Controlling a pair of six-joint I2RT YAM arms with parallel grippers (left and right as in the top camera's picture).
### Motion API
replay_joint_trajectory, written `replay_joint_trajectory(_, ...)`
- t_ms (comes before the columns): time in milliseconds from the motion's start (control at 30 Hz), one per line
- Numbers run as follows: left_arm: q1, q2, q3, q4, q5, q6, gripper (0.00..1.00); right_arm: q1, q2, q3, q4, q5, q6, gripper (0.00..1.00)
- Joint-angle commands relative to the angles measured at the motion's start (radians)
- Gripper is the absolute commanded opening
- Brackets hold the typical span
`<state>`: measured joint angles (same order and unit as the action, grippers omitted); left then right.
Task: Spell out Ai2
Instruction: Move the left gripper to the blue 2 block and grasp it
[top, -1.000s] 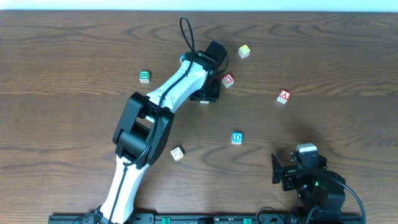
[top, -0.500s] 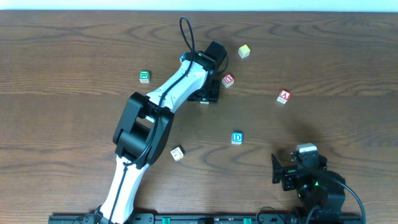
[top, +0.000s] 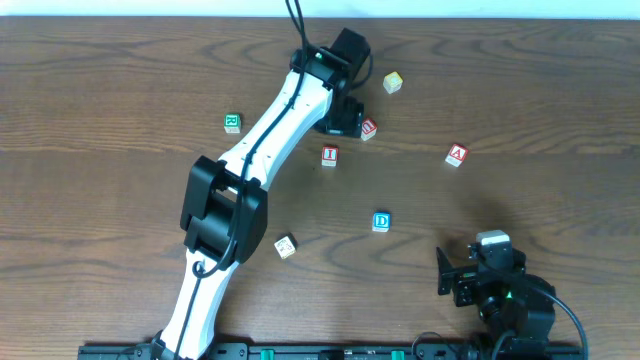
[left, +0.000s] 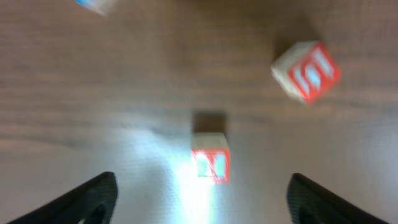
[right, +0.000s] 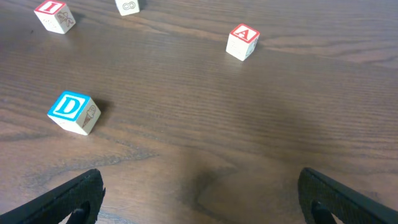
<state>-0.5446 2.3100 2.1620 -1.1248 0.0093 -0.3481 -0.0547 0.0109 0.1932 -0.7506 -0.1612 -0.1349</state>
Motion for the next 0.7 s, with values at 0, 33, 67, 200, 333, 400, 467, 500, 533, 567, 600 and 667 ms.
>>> replay_joint_trajectory(0,0.014,0.018,0.022,0.026,-0.163,0.014,0.91,0.011,-0.005,-0.005,-0.002,-0.008,0.014,0.99)
replay_joint_trajectory(33,0.018,0.018,0.022,0.036,-0.163,0.008,0.89,0.011,-0.005,-0.005,-0.002,-0.008,0.014,0.99)
replay_joint_trajectory(67,0.023,0.018,0.022,0.045,-0.163,-0.013,0.88,0.011,-0.005,-0.005,-0.002,-0.008,0.014,0.99)
replay_joint_trajectory(200,0.042,0.018,0.022,0.076,-0.171,-0.129,0.87,0.011,-0.005,-0.005,-0.002,-0.008,0.014,0.99)
replay_joint_trajectory(333,0.069,0.024,0.019,0.118,-0.169,-0.245,0.86,0.011,-0.005,-0.005,-0.002,-0.008,0.014,0.99)
replay_joint_trajectory(400,0.083,0.032,0.019,0.145,-0.146,-0.268,0.86,0.011,-0.005,-0.005,-0.002,-0.008,0.014,0.99)
replay_joint_trajectory(467,0.092,0.042,0.019,0.176,-0.118,-0.269,0.87,0.011,-0.005,-0.005,-0.002,-0.008,0.014,0.99)
replay_joint_trajectory(500,0.093,0.052,0.019,0.192,-0.116,-0.275,0.87,0.011,-0.005,-0.005,-0.002,-0.008,0.014,0.99)
replay_joint_trajectory(533,0.094,0.058,0.019,0.202,-0.117,-0.283,0.86,0.011,-0.005,-0.005,-0.002,-0.008,0.014,0.99)
replay_joint_trajectory(567,0.097,0.072,0.019,0.217,-0.118,-0.293,0.86,0.011,-0.005,-0.005,-0.002,-0.008,0.014,0.99)
replay_joint_trajectory(600,0.098,0.083,0.019,0.226,-0.118,-0.313,0.86,0.011,-0.005,-0.005,-0.002,-0.008,0.014,0.99)
replay_joint_trajectory(667,0.101,0.108,0.019,0.241,-0.116,-0.356,0.85,0.011,-0.005,-0.005,-0.002,-0.008,0.014,0.99)
